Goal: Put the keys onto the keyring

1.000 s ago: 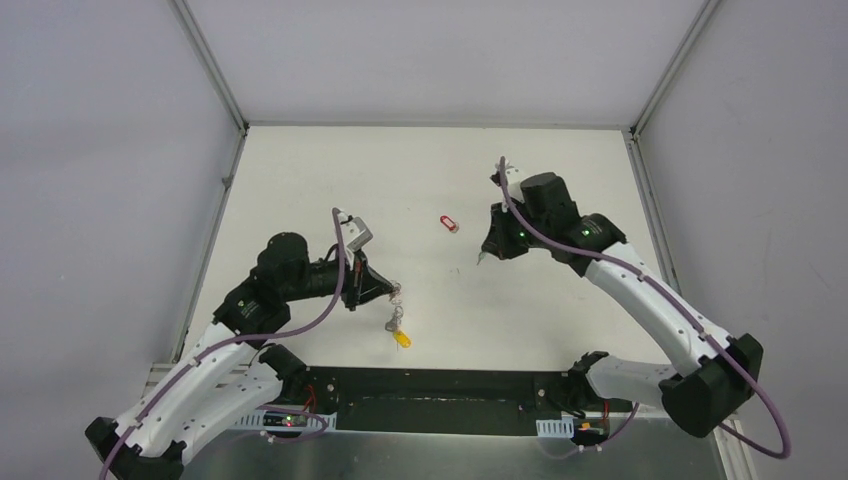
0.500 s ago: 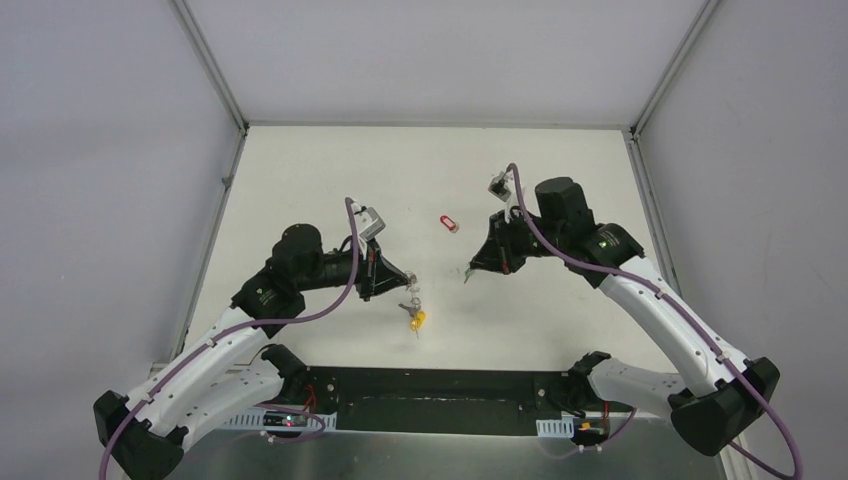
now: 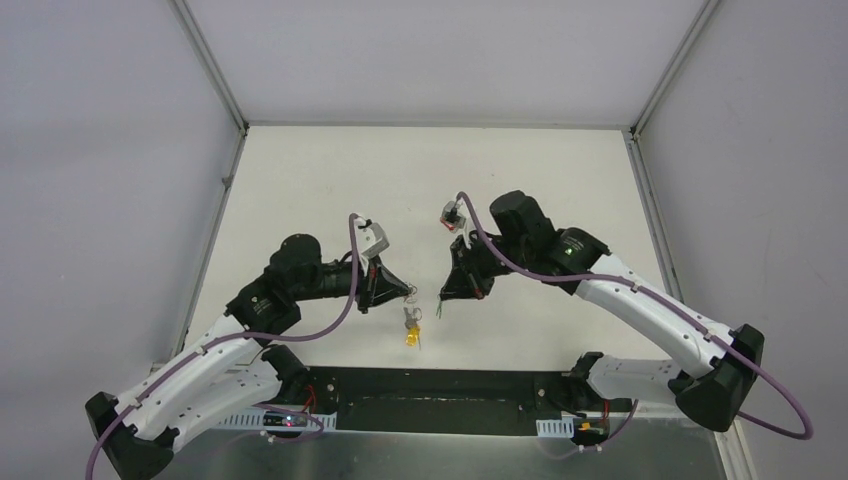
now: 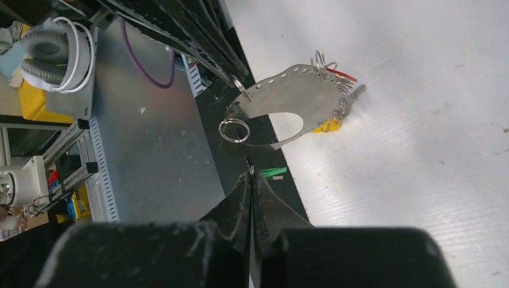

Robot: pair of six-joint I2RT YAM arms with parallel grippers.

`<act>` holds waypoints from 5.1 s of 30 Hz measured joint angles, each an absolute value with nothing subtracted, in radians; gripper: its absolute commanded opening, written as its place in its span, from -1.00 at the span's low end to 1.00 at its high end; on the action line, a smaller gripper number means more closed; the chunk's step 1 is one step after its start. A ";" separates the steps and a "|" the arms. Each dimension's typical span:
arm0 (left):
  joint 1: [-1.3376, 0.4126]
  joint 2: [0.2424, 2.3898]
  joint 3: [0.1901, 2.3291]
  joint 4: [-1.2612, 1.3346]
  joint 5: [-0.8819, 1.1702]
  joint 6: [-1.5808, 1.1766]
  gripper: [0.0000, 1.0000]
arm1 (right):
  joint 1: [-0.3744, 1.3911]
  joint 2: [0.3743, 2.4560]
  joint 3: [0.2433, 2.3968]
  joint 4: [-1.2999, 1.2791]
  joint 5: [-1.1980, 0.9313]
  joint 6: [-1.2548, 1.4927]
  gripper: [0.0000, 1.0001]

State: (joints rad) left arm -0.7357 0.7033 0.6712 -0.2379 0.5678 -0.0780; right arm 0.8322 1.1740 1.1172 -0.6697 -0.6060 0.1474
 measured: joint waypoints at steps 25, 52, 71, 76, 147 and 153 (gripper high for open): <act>-0.754 0.571 0.641 -0.268 0.630 0.224 -1.00 | 1.087 1.313 1.337 -0.702 -0.403 0.035 -1.00; -0.754 0.570 0.641 -0.270 0.630 0.189 -1.00 | 1.182 1.394 1.441 -0.778 -0.168 -0.007 -1.00; -0.753 0.568 0.641 -0.270 0.608 0.182 -1.00 | 1.195 1.406 1.455 -0.791 -0.033 0.063 -1.00; -0.753 0.568 0.641 -0.271 0.608 0.181 -1.00 | 1.196 1.406 1.455 -0.793 -0.007 0.080 -1.00; -0.753 0.521 0.640 -0.271 0.603 0.157 -1.00 | 1.188 1.349 1.379 -0.685 -0.102 0.086 -1.00; -0.753 0.521 0.640 -0.271 0.603 0.156 -1.00 | 1.184 1.350 1.379 -0.685 -0.089 0.107 -1.00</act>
